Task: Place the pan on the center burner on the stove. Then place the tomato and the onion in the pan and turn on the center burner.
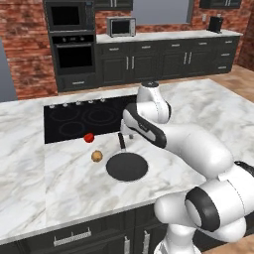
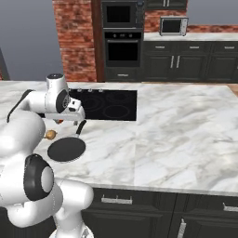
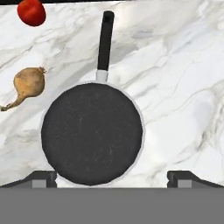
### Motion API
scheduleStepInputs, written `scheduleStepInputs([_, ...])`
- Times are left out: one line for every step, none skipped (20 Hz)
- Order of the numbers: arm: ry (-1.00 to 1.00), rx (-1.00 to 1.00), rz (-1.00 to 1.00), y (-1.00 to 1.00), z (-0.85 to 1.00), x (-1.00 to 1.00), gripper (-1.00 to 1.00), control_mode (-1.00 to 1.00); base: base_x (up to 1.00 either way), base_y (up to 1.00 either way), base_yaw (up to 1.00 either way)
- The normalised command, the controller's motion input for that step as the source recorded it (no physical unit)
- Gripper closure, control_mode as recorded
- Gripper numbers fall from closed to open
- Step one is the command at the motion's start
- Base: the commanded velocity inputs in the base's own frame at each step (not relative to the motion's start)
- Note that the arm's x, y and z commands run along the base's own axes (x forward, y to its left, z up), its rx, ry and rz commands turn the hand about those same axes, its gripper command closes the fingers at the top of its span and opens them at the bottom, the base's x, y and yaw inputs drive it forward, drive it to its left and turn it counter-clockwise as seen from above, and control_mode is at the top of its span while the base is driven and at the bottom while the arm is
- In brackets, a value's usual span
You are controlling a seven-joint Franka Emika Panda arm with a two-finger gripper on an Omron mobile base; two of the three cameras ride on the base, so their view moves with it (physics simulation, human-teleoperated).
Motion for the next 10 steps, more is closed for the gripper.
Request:
scheduleStepInputs([0.00, 0.04, -0.05, 0.00, -0.12, 0.41, -1.00, -1.00, 0.00, 0.00, 0.00])
scheduleStepInputs([0.00, 0.04, -0.04, 0.00, -0.10, 0.40, -1.00, -1.00, 0.00, 0.00, 0.00])
scheduleStepInputs([0.00, 0.04, -0.03, 0.00, -0.12, 0.41, -1.00, -1.00, 0.00, 0.00, 0.00])
scheduleStepInputs([0.00, 0.03, -0.03, 0.00, -0.14, 0.39, -1.00, -1.00, 0.00, 0.00, 0.00])
scheduleStepInputs([0.00, 0.02, -0.02, 0.00, -0.15, 0.37, -1.00, -1.00, 0.00, 0.00, 0.00])
scheduleStepInputs([0.00, 0.01, -0.01, 0.00, -0.14, 0.34, -1.00, -1.00, 0.00, 0.00, 0.00])
scheduleStepInputs([0.00, 0.00, 0.00, 0.02, -0.14, 0.31, -1.00, -1.00, 0.00, 0.00, 0.00])
scheduleStepInputs([0.00, 0.00, 0.00, 0.04, -0.14, 0.29, -1.00, -1.00, 0.00, 0.00, 0.00])
scheduleStepInputs([0.00, 0.00, 0.00, 0.11, -0.19, 0.26, -1.00, -1.00, 0.00, 0.00, 0.00])
scheduleStepInputs([0.00, 0.00, 0.00, 0.15, -0.23, 0.26, -1.00, -1.00, 0.00, 0.00, 0.00])
